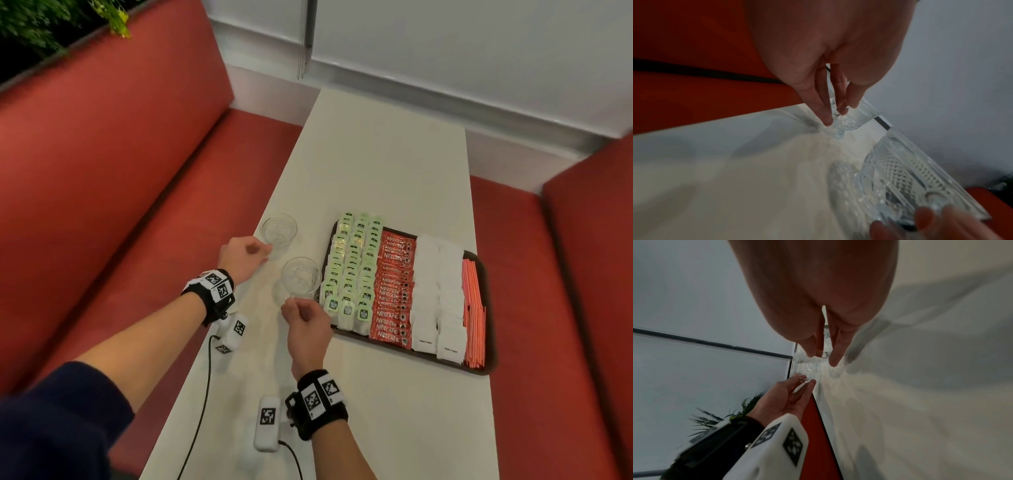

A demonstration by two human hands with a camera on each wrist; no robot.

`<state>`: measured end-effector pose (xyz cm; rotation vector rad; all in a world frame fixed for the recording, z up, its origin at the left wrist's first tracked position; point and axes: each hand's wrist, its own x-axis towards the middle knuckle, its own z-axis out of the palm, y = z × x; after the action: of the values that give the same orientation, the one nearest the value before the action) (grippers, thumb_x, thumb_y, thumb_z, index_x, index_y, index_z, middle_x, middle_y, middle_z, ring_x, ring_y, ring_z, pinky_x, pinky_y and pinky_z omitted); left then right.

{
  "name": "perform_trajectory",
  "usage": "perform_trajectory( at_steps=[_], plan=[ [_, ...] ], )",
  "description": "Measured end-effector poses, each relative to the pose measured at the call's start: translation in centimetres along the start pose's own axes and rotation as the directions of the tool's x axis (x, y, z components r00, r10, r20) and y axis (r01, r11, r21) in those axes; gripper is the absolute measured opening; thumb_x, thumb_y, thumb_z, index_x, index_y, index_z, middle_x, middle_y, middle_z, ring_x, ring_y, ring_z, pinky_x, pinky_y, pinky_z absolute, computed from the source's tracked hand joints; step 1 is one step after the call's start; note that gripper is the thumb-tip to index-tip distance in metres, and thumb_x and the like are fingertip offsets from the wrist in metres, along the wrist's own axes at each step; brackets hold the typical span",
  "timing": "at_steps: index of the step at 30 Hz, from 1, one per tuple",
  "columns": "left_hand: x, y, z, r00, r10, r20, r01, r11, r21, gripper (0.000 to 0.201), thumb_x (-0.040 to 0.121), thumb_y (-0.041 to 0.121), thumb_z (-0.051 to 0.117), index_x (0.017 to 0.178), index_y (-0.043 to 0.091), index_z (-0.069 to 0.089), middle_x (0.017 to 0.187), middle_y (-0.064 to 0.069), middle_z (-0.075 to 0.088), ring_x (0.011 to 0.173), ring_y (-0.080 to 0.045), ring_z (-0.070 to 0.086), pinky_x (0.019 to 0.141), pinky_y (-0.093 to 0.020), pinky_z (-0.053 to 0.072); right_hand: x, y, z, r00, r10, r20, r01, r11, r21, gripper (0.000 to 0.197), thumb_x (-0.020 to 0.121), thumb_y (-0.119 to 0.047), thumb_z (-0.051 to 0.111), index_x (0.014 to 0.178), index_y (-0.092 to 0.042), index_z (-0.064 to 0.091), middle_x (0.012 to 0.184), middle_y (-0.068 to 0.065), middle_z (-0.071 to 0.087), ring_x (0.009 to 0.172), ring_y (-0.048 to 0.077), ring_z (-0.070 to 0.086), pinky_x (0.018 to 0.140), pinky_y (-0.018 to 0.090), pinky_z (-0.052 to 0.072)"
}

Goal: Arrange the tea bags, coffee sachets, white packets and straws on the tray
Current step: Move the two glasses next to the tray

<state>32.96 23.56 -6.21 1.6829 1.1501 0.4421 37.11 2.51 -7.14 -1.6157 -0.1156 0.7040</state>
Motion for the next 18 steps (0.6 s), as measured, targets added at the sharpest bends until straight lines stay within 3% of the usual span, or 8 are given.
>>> perform_trajectory(
  at_steps=[4,7,9,12,13,15,17,18],
  plan=[
    [1.6,1.4,0.3,0.998,0.060,0.001,-0.059,0.996,0.071,0.017,0.097,0.033,0.080,0.089,0.018,0.082,0.083,0.005,0.082,0.080,-0.010,0.080,0.095,-0.037,0.063,1.6,-0.3,1.5,1.000,-0.020,0.022,0.019,1.000,0.019,0.006,0.101,-0.026,0.078,0.097,-0.025,0.082,0.095,0.000,0.083,0.097,0.018,0.079,0.098,0.049,0.063],
    [2.8,1.6,0.3,0.996,0.087,0.020,-0.089,0.989,0.114,0.015,0.098,0.032,0.079,0.093,0.019,0.082,0.082,0.006,0.081,0.082,-0.010,0.080,0.097,-0.038,0.062,1.8,-1.0,1.5,0.994,0.000,0.107,0.003,1.000,-0.025,0.021,0.101,-0.020,0.078,0.122,-0.022,0.080,0.115,-0.007,0.082,0.105,0.002,0.076,0.103,0.035,0.061],
    [3.1,1.6,0.3,0.994,0.102,0.031,-0.105,0.985,0.133,0.015,0.097,0.034,0.080,0.098,0.020,0.082,0.087,0.006,0.082,0.087,-0.011,0.079,0.101,-0.037,0.060,1.6,-1.6,0.6,0.991,0.004,0.133,0.014,0.990,-0.138,0.034,0.100,-0.017,0.077,0.133,-0.020,0.075,0.122,-0.009,0.078,0.106,-0.006,0.073,0.103,0.028,0.060],
    [2.9,1.2,0.1,0.992,0.119,0.029,-0.123,0.980,0.157,0.019,0.094,0.034,0.084,0.104,0.019,0.079,0.095,0.007,0.080,0.091,-0.010,0.076,0.098,-0.032,0.058,1.8,-3.3,-1.4,0.988,-0.143,0.061,0.156,0.915,-0.372,0.029,0.096,-0.013,0.078,0.123,-0.023,0.073,0.114,-0.009,0.078,0.093,-0.003,0.073,0.091,0.026,0.063],
    [2.9,1.0,0.2,0.992,0.124,0.017,-0.126,0.981,0.151,0.016,0.094,0.032,0.084,0.102,0.019,0.078,0.094,0.007,0.080,0.089,-0.010,0.076,0.096,-0.031,0.059,2.1,-3.9,-2.0,0.976,-0.211,0.050,0.211,0.868,-0.450,0.036,0.093,-0.013,0.080,0.125,-0.024,0.068,0.119,-0.008,0.075,0.091,0.000,0.072,0.086,0.025,0.062],
    [3.0,0.7,0.3,0.990,0.140,-0.010,-0.137,0.980,0.145,0.009,0.094,0.025,0.083,0.097,0.019,0.076,0.091,0.006,0.080,0.087,-0.011,0.076,0.093,-0.032,0.061,3.4,-4.8,-2.7,0.948,-0.303,0.092,0.298,0.754,-0.585,0.065,0.085,-0.014,0.087,0.140,-0.024,0.054,0.139,-0.005,0.063,0.109,0.008,0.065,0.095,0.028,0.056],
    [3.3,0.8,0.4,0.988,0.153,-0.022,-0.149,0.980,0.132,0.006,0.095,0.020,0.081,0.094,0.019,0.076,0.088,0.004,0.080,0.086,-0.013,0.077,0.093,-0.032,0.062,5.0,-5.5,-2.8,0.935,-0.301,0.187,0.348,0.681,-0.644,0.096,0.079,-0.013,0.091,0.158,-0.024,0.037,0.160,-0.004,0.045,0.139,0.015,0.045,0.116,0.032,0.042],
    [3.4,0.9,0.5,0.987,0.157,-0.021,-0.153,0.979,0.134,0.006,0.095,0.020,0.081,0.093,0.020,0.075,0.087,0.004,0.080,0.086,-0.013,0.077,0.093,-0.033,0.062,5.8,-5.8,-2.7,0.934,-0.273,0.230,0.356,0.676,-0.645,0.107,0.077,-0.013,0.092,0.163,-0.025,0.030,0.165,-0.005,0.039,0.146,0.018,0.036,0.120,0.034,0.036]
  ],
)
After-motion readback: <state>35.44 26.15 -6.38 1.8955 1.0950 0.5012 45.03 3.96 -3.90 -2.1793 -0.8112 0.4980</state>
